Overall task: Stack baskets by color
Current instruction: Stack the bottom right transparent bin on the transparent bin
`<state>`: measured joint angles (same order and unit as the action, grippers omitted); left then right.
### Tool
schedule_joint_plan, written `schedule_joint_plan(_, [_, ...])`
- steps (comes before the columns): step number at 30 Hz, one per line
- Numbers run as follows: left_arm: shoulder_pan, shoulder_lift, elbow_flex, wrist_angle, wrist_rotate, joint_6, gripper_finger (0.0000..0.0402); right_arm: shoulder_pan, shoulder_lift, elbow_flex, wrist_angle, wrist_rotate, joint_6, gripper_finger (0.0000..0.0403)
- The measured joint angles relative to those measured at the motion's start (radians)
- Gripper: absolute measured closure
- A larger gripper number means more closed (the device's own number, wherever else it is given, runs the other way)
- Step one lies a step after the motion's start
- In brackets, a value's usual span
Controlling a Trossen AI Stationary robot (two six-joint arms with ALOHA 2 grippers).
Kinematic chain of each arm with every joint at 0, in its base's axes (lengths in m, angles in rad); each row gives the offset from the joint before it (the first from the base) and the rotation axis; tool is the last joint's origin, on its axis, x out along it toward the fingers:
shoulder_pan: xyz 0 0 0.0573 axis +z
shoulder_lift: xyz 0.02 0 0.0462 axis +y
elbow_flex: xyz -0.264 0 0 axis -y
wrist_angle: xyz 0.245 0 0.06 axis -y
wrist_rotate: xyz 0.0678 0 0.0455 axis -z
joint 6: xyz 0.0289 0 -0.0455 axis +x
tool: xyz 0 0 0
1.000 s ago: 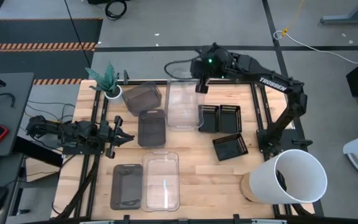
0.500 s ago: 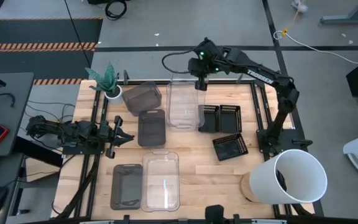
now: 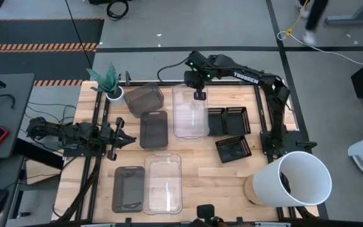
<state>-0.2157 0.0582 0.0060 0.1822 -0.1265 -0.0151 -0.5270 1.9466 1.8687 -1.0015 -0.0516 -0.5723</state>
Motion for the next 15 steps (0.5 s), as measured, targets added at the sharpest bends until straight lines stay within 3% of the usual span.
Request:
schedule_joint_plan(10, [0.0, 0.0, 0.0, 0.0, 0.0, 0.0, 0.0371, -0.006, 0.086, -0.004, -0.002, 0.008, 0.007, 0.039])
schedule_joint_plan(15, [0.0, 0.0, 0.0, 0.0, 0.0, 0.0, 0.0373, -0.004, 0.081, -0.004, 0.022, 0.012, 0.035, 0.035])
